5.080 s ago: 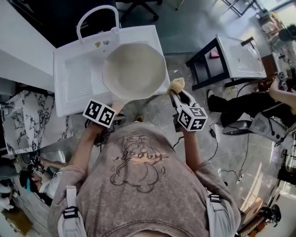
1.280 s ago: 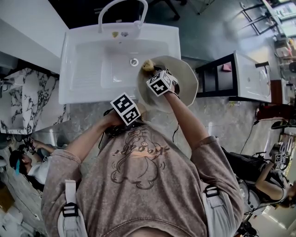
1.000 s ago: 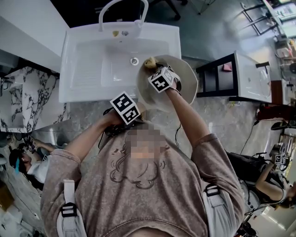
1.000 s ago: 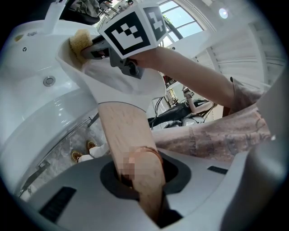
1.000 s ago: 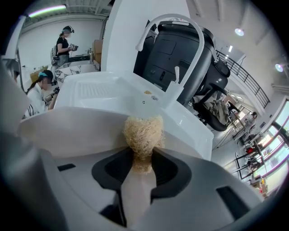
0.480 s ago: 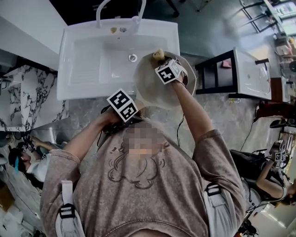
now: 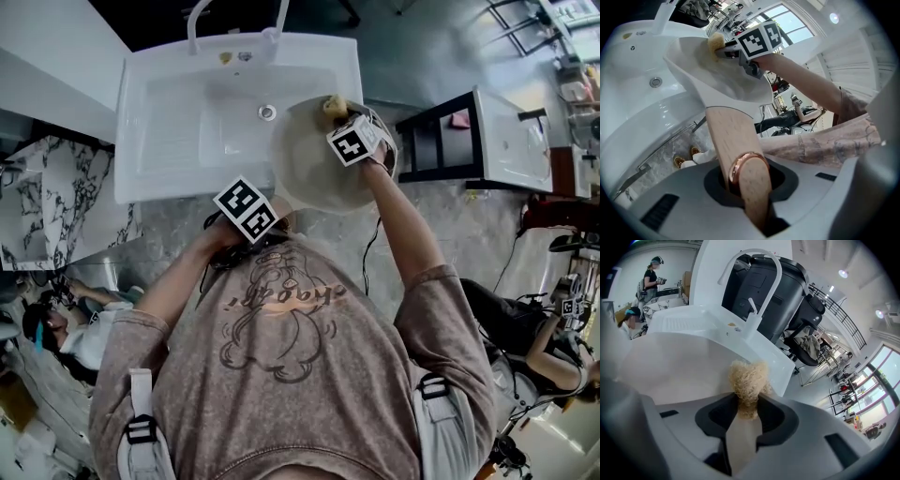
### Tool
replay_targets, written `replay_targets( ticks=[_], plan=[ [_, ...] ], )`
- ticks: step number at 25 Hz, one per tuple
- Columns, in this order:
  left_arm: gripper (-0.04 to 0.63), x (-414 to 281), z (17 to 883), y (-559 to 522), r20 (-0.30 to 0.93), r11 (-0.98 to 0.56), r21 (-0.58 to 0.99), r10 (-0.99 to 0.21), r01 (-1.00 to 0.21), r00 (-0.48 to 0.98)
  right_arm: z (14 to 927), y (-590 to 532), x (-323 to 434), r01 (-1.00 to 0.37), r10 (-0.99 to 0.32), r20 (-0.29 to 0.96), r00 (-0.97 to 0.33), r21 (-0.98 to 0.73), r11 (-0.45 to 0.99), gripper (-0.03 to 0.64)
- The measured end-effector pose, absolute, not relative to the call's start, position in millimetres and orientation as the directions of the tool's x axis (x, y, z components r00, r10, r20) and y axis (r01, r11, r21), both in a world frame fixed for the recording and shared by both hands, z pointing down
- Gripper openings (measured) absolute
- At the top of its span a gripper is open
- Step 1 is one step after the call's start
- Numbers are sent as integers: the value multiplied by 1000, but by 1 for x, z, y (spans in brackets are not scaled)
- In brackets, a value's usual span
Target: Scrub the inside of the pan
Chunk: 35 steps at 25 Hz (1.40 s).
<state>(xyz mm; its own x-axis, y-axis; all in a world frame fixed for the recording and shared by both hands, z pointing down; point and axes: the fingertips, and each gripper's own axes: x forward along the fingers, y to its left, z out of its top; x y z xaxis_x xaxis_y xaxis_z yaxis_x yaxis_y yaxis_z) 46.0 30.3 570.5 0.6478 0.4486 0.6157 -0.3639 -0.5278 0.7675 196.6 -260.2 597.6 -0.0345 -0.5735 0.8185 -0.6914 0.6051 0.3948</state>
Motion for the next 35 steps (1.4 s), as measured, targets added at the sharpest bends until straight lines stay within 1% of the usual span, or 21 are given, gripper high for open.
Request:
replay_targets(
  ticks=[7,12,19,26,32,35],
  plan=[
    [75,48,570,26,615,-520,768,439,-373,655,585,-253,229,-694,-551,834,25,412,591,144],
    [75,48,571,24,611,-511,773,436,-376,661,579,-249,241,-667,-519,854,41,410,622,144],
    [75,48,571,24,618,-519,766,431,-380,657,576,-236,250,-652,-477,879,26,376,659,144],
    [75,49,571,23,605,-505,776,426,-378,673,579,-207,261,-624,-401,916,-5,311,717,144],
    [75,49,571,22,607,-505,774,421,-381,674,571,-193,258,-607,-386,919,-76,264,750,144],
    [75,48,572,22,608,-502,774,420,-385,674,568,-184,261,-607,-370,925,-90,243,757,144]
  ],
)
